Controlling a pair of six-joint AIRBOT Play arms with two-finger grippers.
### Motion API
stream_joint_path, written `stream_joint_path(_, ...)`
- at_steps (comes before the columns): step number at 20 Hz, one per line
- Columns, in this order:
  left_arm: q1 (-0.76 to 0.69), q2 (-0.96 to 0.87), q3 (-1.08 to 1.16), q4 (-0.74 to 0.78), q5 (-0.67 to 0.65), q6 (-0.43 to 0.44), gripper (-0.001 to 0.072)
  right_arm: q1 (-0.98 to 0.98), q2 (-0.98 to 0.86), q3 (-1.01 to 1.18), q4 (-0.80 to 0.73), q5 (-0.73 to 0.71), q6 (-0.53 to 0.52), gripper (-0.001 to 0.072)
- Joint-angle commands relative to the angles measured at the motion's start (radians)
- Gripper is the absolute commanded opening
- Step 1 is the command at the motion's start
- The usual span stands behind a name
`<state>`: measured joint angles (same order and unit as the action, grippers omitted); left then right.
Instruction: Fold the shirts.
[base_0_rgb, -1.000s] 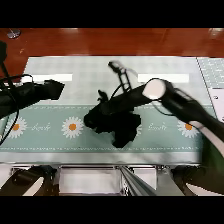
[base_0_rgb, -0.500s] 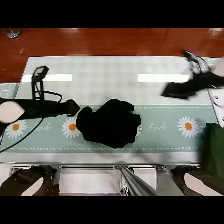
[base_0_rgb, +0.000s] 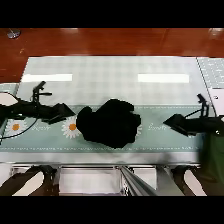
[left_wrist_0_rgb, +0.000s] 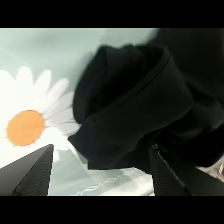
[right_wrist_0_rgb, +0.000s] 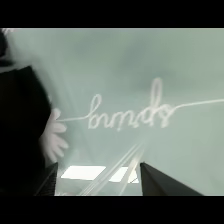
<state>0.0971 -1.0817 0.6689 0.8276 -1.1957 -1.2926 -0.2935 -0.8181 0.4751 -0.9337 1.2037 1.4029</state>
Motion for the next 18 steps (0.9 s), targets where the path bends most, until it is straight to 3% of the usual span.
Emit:
stream_joint_path(1,-0.071,-0.084,-0.051,-0.08,0.087,0.131,0.07,0.111,0.024,-0.073,0.08,-0.028,0.014,0.0614)
stream_joint_path(4,-0.195,-0.155,-0.047,-0.121,0.1,0.209,0.0697,0.232,0.024,-0.073,0.056,-0.056,0.06,0.0614)
stream_joint_path(5,-0.214,-0.167,-0.046,-0.121,0.116,0.207,0.0609,0.266,0.024,-0.073,0.041,-0.065,0.1,0.0614)
stream_joint_path(6,-0.217,-0.171,-0.046,-0.122,0.124,0.207,0.0103,0.292,0.024,-0.073,0.043,-0.074,0.133,0.0614)
stream_joint_path(7,-0.212,-0.169,-0.043,-0.125,0.117,0.207,0.0026,0.323,0.024,-0.073,0.06,-0.091,0.145,0.0614)
stream_joint_path(12,-0.18,-0.164,-0.015,-0.126,0.061,0.207,0.0026,0.478,-0.051,-0.073,0.105,-0.23,0.193,0.0614)
stream_joint_path(15,-0.17,-0.163,-0.001,-0.13,0.063,0.207,0.0026,0.563,-0.156,-0.073,0.247,-0.351,0.13,0.0614)
stream_joint_path(18,-0.17,-0.164,-0.002,-0.179,0.072,0.207,0.0027,0.633,-0.25,-0.073,0.388,-0.38,0.035,0.0614)
